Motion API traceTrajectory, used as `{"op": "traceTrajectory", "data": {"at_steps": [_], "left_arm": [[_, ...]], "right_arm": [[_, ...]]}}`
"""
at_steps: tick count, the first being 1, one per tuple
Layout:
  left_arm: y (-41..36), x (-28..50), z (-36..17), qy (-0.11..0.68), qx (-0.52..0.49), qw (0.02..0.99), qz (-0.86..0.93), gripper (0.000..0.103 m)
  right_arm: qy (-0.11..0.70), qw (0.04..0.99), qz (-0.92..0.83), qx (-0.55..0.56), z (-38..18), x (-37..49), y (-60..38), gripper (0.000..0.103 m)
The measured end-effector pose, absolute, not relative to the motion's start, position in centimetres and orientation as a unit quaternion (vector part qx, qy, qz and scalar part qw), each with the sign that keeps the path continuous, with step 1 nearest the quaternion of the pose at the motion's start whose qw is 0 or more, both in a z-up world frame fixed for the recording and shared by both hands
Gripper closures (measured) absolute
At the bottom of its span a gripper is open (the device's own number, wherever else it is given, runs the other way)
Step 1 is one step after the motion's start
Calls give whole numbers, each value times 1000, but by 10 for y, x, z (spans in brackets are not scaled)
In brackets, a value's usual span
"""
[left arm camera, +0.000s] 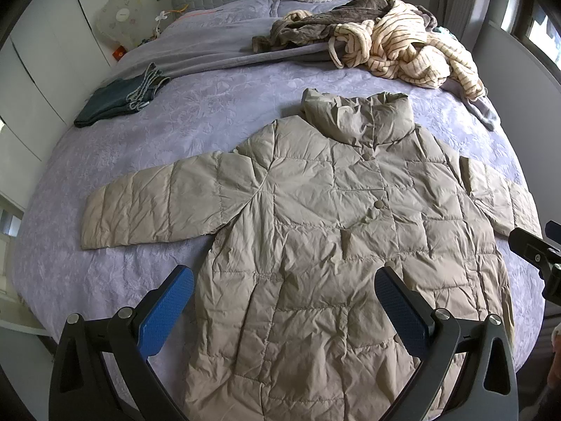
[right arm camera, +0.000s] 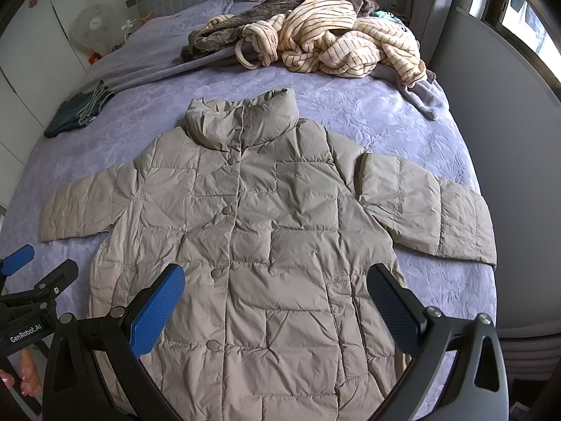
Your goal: Fold large clothes
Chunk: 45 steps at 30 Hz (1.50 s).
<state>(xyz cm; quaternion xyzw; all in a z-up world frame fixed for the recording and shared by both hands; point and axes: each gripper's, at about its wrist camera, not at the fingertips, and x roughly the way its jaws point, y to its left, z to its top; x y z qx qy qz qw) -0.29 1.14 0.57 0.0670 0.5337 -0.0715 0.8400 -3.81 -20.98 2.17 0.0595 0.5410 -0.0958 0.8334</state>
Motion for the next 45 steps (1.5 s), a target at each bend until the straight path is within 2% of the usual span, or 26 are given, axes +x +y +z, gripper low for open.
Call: {"op": "traceTrajectory", "data": {"at_steps": [45], "left_arm": [[38, 7, -14, 557, 32, 827, -73, 0]], "right_arm": [[547, 830, -89, 63, 17, -32, -202, 0]]}}
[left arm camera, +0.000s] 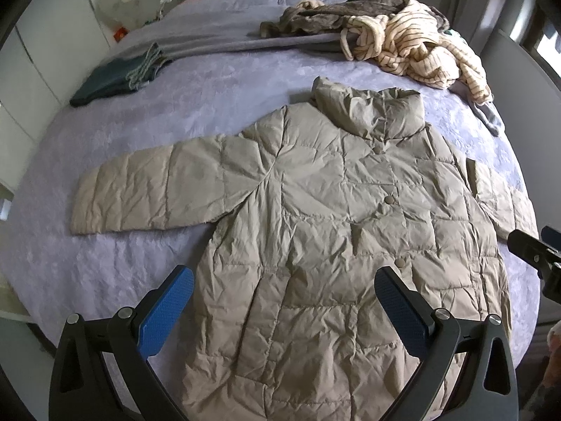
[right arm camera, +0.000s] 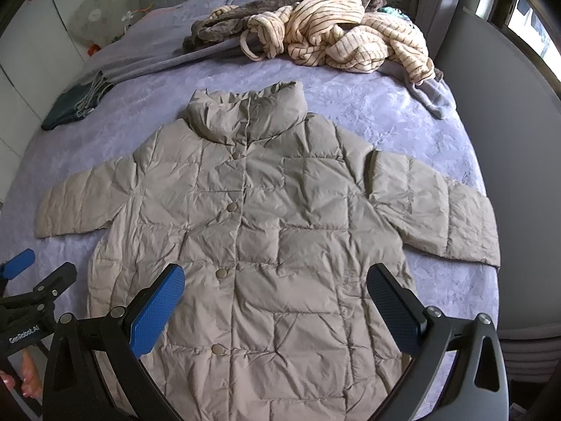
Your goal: Fold large clothes
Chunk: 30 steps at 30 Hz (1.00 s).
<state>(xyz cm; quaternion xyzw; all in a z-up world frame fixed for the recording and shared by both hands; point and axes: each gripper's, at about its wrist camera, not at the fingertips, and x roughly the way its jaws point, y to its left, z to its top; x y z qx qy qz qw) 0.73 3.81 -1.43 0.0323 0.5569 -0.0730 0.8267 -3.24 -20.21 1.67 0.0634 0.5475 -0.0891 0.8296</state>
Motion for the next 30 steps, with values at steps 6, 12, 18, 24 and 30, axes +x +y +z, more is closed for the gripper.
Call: {"op": "traceTrajectory", "data": {"at_steps": [6, 12, 18, 24, 30], "left_arm": [[80, 25, -50, 585, -12, 809, -61, 0], [138, 47, -88, 590, -80, 803, -37, 0], [208, 83, -135, 578, -165, 799, -15, 0], [284, 120, -190, 566, -257, 783, 23, 0], [330, 158, -210, 545, -283, 787, 57, 0]], "right_arm": [[563, 817, -76, 100, -9, -23, -195, 0], [573, 806, -36, 146, -45, -8, -167, 0], [609, 784, 3, 124, -80, 11, -121, 0], [614, 779, 37, 120, -111, 29, -83, 0], [605, 786, 48, 119, -129, 53, -55, 0]]}}
